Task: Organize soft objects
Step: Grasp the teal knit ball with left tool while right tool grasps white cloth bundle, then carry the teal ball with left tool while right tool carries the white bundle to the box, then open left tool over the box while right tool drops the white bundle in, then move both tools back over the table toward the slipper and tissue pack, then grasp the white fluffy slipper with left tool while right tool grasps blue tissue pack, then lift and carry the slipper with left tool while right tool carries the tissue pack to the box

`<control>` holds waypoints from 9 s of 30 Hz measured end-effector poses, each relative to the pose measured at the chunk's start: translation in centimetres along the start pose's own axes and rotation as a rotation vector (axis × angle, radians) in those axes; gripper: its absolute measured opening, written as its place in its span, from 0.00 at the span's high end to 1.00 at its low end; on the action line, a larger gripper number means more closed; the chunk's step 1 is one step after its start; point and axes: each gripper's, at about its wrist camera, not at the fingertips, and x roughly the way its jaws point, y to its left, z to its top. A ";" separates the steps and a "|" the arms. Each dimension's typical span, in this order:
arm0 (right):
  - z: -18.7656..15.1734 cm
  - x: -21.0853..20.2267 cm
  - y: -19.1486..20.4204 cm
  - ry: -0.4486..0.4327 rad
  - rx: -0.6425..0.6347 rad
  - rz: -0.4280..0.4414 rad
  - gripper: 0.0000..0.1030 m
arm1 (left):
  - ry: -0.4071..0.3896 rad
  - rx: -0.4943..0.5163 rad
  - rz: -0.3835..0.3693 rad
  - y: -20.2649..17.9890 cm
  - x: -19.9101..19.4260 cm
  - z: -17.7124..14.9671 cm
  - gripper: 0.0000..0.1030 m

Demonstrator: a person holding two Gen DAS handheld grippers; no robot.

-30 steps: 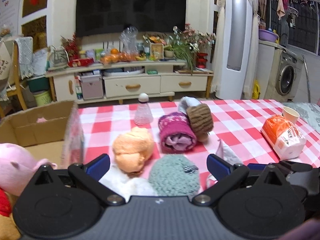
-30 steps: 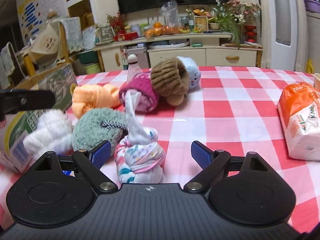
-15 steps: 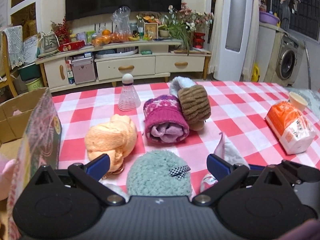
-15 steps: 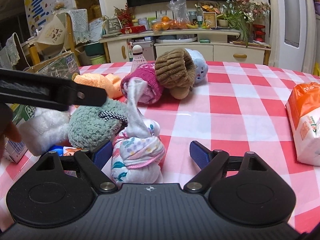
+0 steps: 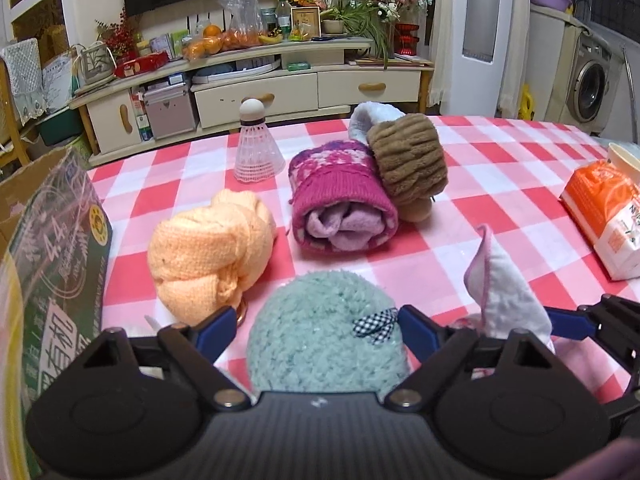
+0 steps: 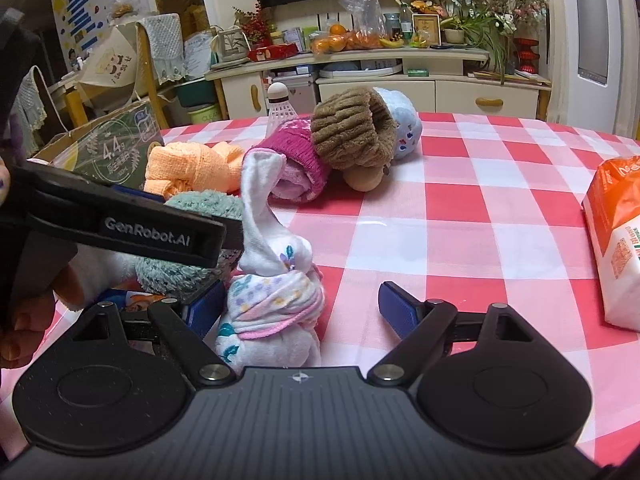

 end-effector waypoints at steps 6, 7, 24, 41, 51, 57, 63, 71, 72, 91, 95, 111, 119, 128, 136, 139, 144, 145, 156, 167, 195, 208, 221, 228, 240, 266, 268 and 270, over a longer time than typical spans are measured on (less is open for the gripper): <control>0.1 0.2 -0.3 0.002 0.012 -0.006 0.02 | 0.003 -0.012 -0.025 -0.1 0.0 0.0 0.27; 0.1 0.3 -0.3 0.005 0.015 -0.004 0.03 | 0.002 -0.013 -0.027 -0.1 0.0 0.0 0.28; 0.0 0.3 -0.8 0.001 0.018 -0.038 0.47 | -0.045 -0.102 -0.063 0.6 -1.6 0.2 0.38; 0.9 -0.6 -0.6 -0.067 0.015 -0.058 0.48 | -0.185 -0.160 -0.128 2.4 -5.9 0.9 0.38; 1.5 -0.5 0.6 -0.095 0.001 -0.054 0.48 | -0.270 -0.200 -0.146 4.5 -8.5 0.9 0.38; 2.1 -0.9 2.4 -0.125 -0.036 -0.038 0.48 | -0.320 -0.213 -0.143 6.0 -10.3 0.7 0.38; 2.7 -1.4 4.5 -0.157 -0.077 -0.012 0.48 | -0.368 -0.244 -0.129 7.9 -12.0 0.4 0.38; 3.4 -1.5 7.8 -0.173 -0.133 0.028 0.48 | -0.413 -0.301 -0.080 10.9 -13.6 -0.6 0.38; 3.5 -1.6 8.3 -0.177 -0.139 0.037 0.48 | -0.418 -0.306 -0.074 11.1 -13.8 -0.8 0.38; 5.9 -1.8 19.5 -0.177 -0.321 0.194 0.48 | -0.429 -0.479 0.093 17.6 -16.0 -3.9 0.38; 6.0 -1.4 21.0 -0.160 -0.356 0.219 0.48 | -0.411 -0.517 0.128 18.9 -16.0 -4.4 0.38; 5.4 -0.6 23.9 -0.074 -0.433 0.260 0.39 | -0.358 -0.565 0.212 20.9 -15.6 -5.2 0.35; 5.7 -2.2 22.5 -0.129 -0.401 0.234 0.06 | -0.382 -0.564 0.238 21.0 -16.2 -5.1 0.18; 4.6 -3.7 18.8 -0.164 -0.278 0.161 0.05 | -0.384 -0.522 0.223 19.5 -16.0 -4.6 0.11; 3.5 -4.4 14.5 -0.169 -0.166 0.109 0.05 | -0.366 -0.443 0.197 17.3 -15.3 -4.1 0.09; 3.0 -4.5 12.7 -0.163 -0.115 0.092 0.04 | -0.359 -0.425 0.192 16.4 -15.0 -3.8 0.09; 2.0 -3.9 11.0 -0.138 -0.081 0.054 0.04 | -0.349 -0.395 0.185 15.2 -14.6 -3.5 0.08; 1.9 -3.7 10.8 -0.131 -0.078 0.054 0.04 | -0.346 -0.388 0.183 14.9 -14.5 -3.5 0.08; -1.0 -2.1 11.1 -0.018 -0.158 0.085 0.03 | -0.331 -0.320 0.176 12.5 -13.7 -2.8 0.04; -2.6 -0.3 11.1 0.029 -0.203 0.066 0.02 | -0.304 -0.257 0.148 10.4 -12.8 -2.7 0.04; -0.6 1.4 -1.5 -0.002 -0.085 -0.220 0.02 | -0.164 -0.053 -0.020 2.7 -9.7 -3.6 0.03; 0.3 2.3 -2.0 0.018 -0.073 -0.163 0.00 | -0.050 0.040 0.010 0.2 -6.0 -5.7 0.07; 0.6 2.2 -1.5 0.013 -0.068 -0.146 0.00 | 0.012 0.012 0.042 0.3 -3.0 -5.4 0.31; 0.7 2.2 -1.3 0.002 -0.077 -0.140 0.10 | 0.020 -0.022 0.010 0.3 -2.4 -5.0 0.53; 1.1 1.9 -1.4 -0.018 -0.049 -0.128 0.11 | 0.019 -0.076 -0.045 0.3 -2.5 -4.0 0.67; 1.8 0.3 1.7 -0.092 -0.116 -0.113 0.11 | -0.130 -0.142 -0.113 2.1 -7.1 -2.0 0.67; 1.8 0.2 2.0 -0.093 -0.118 -0.111 0.11 | -0.139 -0.145 -0.114 2.3 -7.4 -1.9 0.67; 1.8 0.1 2.3 -0.093 -0.118 -0.104 0.11 | -0.147 -0.148 -0.115 2.5 -7.6 -2.0 0.67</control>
